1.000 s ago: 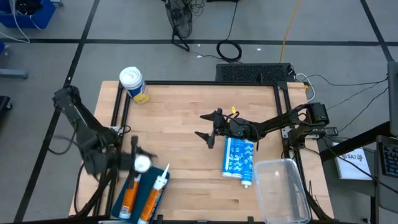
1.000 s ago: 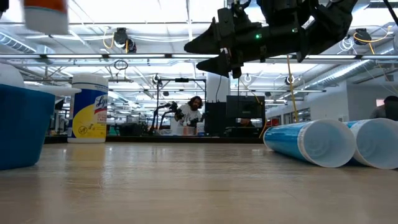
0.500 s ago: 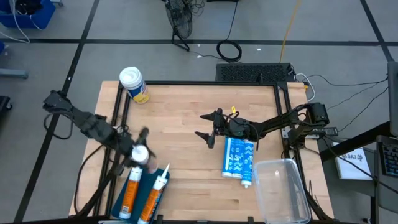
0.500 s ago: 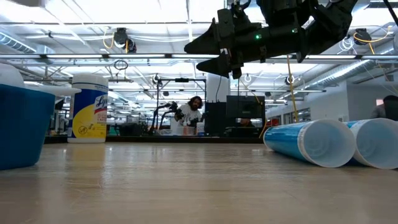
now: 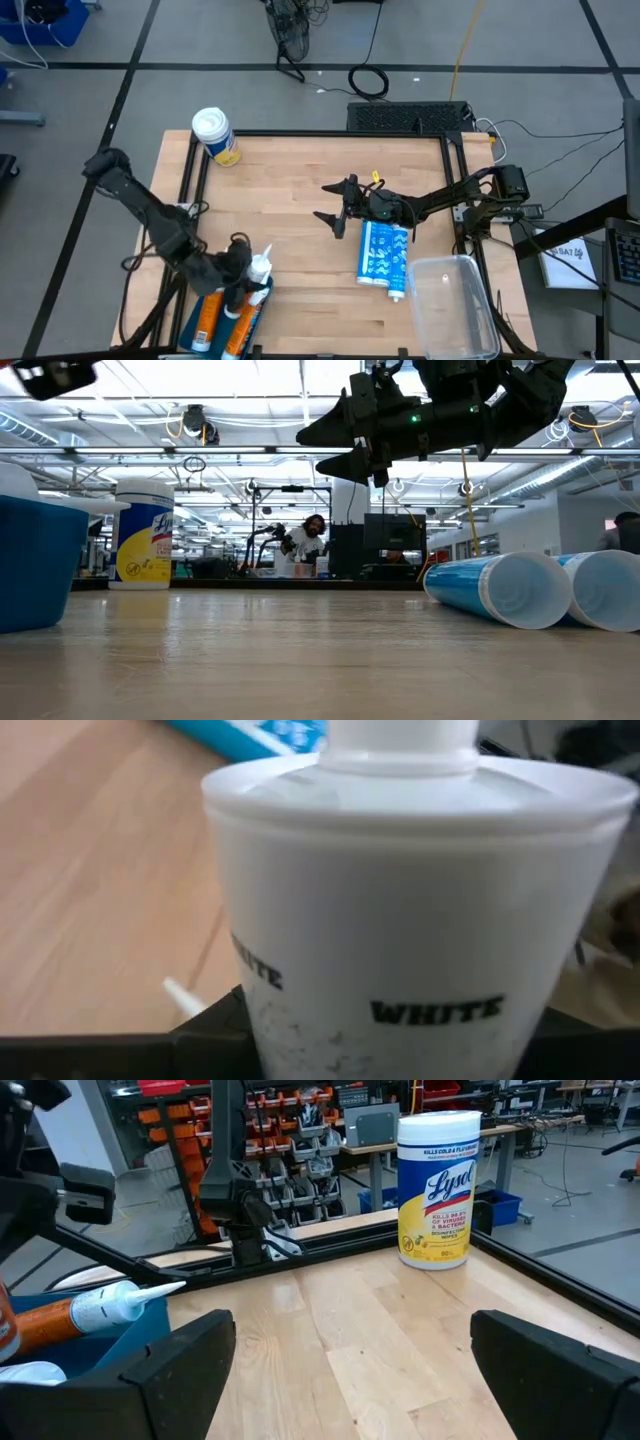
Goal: Pick & place silicon tubes, Sealant and Lysol wipes
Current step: Put the orange sealant into the blue bin
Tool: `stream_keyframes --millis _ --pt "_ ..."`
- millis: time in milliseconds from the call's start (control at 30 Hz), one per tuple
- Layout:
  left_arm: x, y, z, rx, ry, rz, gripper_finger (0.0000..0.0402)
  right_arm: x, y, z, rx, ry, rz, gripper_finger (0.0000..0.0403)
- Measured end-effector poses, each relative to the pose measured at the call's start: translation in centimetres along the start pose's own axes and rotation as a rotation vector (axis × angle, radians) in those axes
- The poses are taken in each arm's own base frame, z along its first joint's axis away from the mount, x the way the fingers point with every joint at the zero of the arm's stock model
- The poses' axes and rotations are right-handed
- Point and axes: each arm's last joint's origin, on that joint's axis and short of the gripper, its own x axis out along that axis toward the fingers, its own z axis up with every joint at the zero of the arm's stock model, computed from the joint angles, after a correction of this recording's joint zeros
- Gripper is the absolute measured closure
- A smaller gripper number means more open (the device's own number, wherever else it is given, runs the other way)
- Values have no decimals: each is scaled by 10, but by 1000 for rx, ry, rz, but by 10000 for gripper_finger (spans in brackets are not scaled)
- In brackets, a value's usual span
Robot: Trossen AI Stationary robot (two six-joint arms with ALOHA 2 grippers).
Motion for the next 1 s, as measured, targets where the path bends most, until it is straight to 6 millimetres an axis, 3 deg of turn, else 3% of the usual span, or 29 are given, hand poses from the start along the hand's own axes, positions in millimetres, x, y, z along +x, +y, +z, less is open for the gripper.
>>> stream_keyframes --millis 267,500,767,1000 --pt "-5 -5 -32 -258 42 96 208 0 0 -1 12 5 2 23" --pt "6 -1 -52 -479 156 210 208 0 0 -1 10 9 1 23" --pt "25 1 -71 -605 252 326 208 0 0 -1 9 9 1 23" --pt "28 2 -75 -631 285 348 208 0 0 -1 9 8 1 23"
